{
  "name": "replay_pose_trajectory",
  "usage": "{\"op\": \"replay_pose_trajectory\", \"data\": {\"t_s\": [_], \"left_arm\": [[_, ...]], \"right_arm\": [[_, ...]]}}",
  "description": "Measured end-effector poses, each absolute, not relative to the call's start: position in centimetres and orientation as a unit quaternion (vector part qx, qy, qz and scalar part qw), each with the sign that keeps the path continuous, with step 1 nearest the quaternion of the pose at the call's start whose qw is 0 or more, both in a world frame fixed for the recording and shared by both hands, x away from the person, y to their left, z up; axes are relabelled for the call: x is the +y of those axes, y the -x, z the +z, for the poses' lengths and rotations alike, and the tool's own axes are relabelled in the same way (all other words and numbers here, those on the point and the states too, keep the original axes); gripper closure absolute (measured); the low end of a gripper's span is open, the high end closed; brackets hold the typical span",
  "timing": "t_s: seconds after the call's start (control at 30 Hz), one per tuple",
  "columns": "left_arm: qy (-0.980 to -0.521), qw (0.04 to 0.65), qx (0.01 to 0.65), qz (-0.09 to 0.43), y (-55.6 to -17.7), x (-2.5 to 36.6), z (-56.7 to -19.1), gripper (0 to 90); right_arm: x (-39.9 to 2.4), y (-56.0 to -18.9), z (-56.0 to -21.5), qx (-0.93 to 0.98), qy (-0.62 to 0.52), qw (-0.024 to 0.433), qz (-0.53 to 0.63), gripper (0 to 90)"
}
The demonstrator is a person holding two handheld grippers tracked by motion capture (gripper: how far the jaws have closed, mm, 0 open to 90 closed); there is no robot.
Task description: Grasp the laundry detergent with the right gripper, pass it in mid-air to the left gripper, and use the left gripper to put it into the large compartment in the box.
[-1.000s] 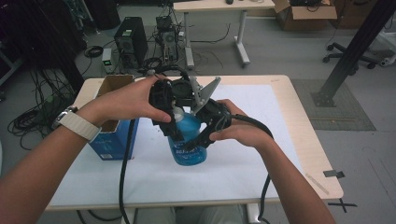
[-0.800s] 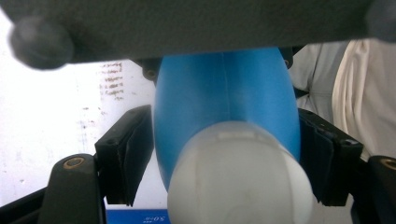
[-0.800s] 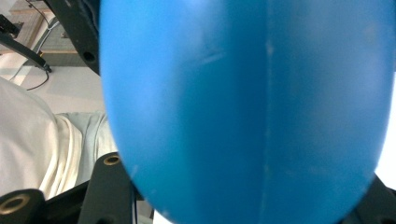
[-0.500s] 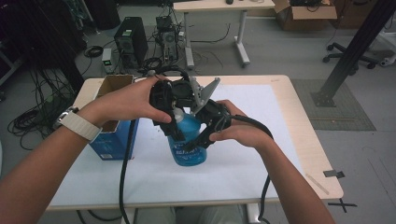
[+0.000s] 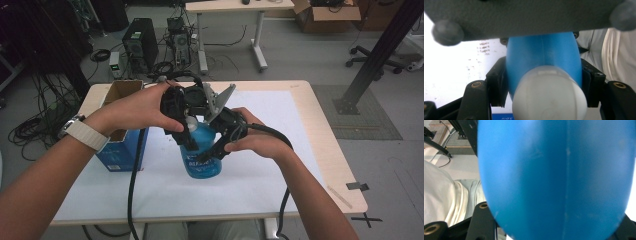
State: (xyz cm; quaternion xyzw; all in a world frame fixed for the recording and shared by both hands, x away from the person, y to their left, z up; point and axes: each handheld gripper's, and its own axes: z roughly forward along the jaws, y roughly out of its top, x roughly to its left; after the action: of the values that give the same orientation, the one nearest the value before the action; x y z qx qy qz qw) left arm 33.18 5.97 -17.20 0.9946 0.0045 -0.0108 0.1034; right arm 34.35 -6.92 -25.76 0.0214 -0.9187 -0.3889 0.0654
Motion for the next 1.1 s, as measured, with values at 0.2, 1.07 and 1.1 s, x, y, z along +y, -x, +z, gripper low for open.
{"op": "replay_pose_trajectory", "data": {"t_s": [0.2, 1.07, 1.1], "left_arm": [[-0.995, 0.098, 0.005, -0.005, -33.0, 5.9, -17.2, 37.2], [-0.995, 0.066, 0.063, 0.034, -33.1, 6.9, -15.7, 37.5], [-0.995, 0.063, 0.068, 0.035, -33.2, 7.0, -15.6, 37.5]], "right_arm": [[-6.9, -34.3, -25.8, -0.919, -0.021, 0.065, -0.388, 43.2], [-11.0, -34.9, -27.3, -0.915, 0.025, 0.041, -0.401, 5.6], [-11.4, -34.9, -27.4, -0.916, 0.024, 0.033, -0.398, 5.0]]}}
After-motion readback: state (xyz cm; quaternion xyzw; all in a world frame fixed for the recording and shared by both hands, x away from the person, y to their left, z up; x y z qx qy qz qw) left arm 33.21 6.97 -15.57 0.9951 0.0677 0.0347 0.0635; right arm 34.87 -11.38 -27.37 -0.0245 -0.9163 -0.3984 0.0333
